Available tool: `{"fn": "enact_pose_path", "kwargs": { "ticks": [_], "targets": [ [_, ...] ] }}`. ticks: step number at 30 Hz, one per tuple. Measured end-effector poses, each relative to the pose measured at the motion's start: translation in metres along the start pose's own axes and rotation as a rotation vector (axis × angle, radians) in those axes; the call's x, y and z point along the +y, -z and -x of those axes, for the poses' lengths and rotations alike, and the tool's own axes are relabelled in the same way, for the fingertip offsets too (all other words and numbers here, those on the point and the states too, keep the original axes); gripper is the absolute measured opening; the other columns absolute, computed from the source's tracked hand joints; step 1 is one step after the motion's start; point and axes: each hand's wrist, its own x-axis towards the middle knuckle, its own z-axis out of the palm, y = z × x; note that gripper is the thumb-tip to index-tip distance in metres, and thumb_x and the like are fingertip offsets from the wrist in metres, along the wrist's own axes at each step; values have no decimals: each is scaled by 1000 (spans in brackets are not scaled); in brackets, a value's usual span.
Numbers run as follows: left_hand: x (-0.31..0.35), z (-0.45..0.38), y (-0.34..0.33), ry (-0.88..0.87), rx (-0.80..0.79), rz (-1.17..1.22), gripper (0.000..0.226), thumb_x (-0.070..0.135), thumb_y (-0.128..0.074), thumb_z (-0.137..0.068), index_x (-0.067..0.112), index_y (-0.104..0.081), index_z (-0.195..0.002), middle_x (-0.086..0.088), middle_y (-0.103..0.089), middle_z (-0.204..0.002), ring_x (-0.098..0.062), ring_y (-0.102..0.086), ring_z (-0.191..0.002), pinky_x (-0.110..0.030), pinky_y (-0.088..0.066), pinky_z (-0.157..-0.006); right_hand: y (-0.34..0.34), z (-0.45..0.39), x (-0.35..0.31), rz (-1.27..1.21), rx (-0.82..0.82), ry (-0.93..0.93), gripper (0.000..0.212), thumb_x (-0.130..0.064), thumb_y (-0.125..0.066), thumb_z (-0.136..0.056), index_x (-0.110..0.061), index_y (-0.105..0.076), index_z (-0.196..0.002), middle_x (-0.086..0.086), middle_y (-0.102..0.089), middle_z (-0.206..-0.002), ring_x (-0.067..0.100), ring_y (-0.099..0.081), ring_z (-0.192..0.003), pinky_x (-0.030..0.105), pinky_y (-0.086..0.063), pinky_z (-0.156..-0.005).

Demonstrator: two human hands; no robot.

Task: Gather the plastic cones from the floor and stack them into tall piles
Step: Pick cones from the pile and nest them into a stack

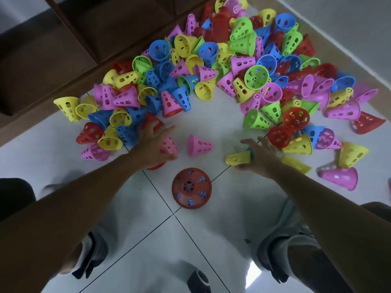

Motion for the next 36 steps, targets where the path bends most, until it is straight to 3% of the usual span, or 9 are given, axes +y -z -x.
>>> {"fn": "enact_pose_path", "kwargs": {
  "ticks": [4, 9, 15, 20, 23, 26, 30, 32, 36],
  "targets": [
    [14, -15, -18, -75, -1, -150, 93, 67, -73, -77, 50, -22, -153, -4, -13, -154, -34, -20, -143, -58, -48, -99, -11, -4, -2, -11, -4, 22, 94, -50, -89, -63, -46, -40, -142, 9, -37, -151, 37, -17, -144, 48, -27, -112],
    [32, -28, -37, -93, 3, -190, 96, 74, -68, -75, 52, -16, -153, -2, -4, -161, -36, -6, -150, -58, -47, -98, -11, -2, -4, 32, -3, 29, 88, -34, -91, -66, -36, -47, -142, 8, -27, -152, 38, -21, -139, 48, -29, -114],
    [48, -40, -33, -112, 1, -231, 90, 63, -74, -78, 47, -25, -152, -8, -25, -152, -34, -27, -135, -49, -46, -92, -8, -3, -8, 50, -24, 25, 79, -27, -91, -66, -30, -53, -135, 8, -26, -152, 35, -24, -138, 48, -32, -112],
    [54, -51, -29, -82, -25, -78, 82, 42, -88, -72, 29, -43, -139, -8, -37, -141, -32, -38, -129, -47, -51, -93, -3, -6, -13, 44, -18, 13, 74, -17, -89, -68, -30, -53, -131, 9, -31, -147, 35, -36, -128, 45, -43, -100],
    [52, -54, -28, -4, 21, 115, 79, 30, -91, -70, 15, -46, -134, -10, -45, -132, -28, -52, -117, -38, -53, -89, -2, -9, -13, 24, -12, 3, 73, -21, -90, -68, -29, -54, -130, 11, -38, -139, 35, -42, -121, 43, -46, -95],
    [53, -52, -26, 38, 47, 221, 78, 24, -92, -69, 13, -48, -132, -9, -46, -130, -23, -54, -109, -29, -46, -80, 0, -10, -15, -18, 13, -5, 75, -30, -91, -68, -27, -52, -132, 11, -46, -130, 35, -49, -117, 41, -49, -94],
    [56, -47, -16, 38, 50, 342, 79, 15, -93, -64, 14, -50, -130, -4, -49, -125, -18, -53, -106, -21, -45, -71, 7, -8, -23, -114, 45, -13, 72, -38, -89, -71, -20, -52, -131, 7, -52, -110, 28, -56, -100, 31, -46, -68],
    [57, -44, -8, 37, 65, 407, 77, 11, -93, -61, 14, -53, -126, -2, -55, -120, -19, -60, -105, -25, -52, -69, 14, -8, -31, -126, 40, -5, 70, -40, -86, -74, -17, -53, -131, 7, -57, -110, 23, -54, -94, 27, -41, -59],
    [63, -33, 13, 4, 118, 496, 75, 7, -93, -60, 12, -56, -125, -1, -63, -112, -20, -64, -102, -34, -57, -79, 32, 3, -53, -179, 34, 24, 71, -49, -81, -78, -15, -52, -133, 7, -62, -113, 22, -58, -100, 35, -51, -79]
  ]
}}
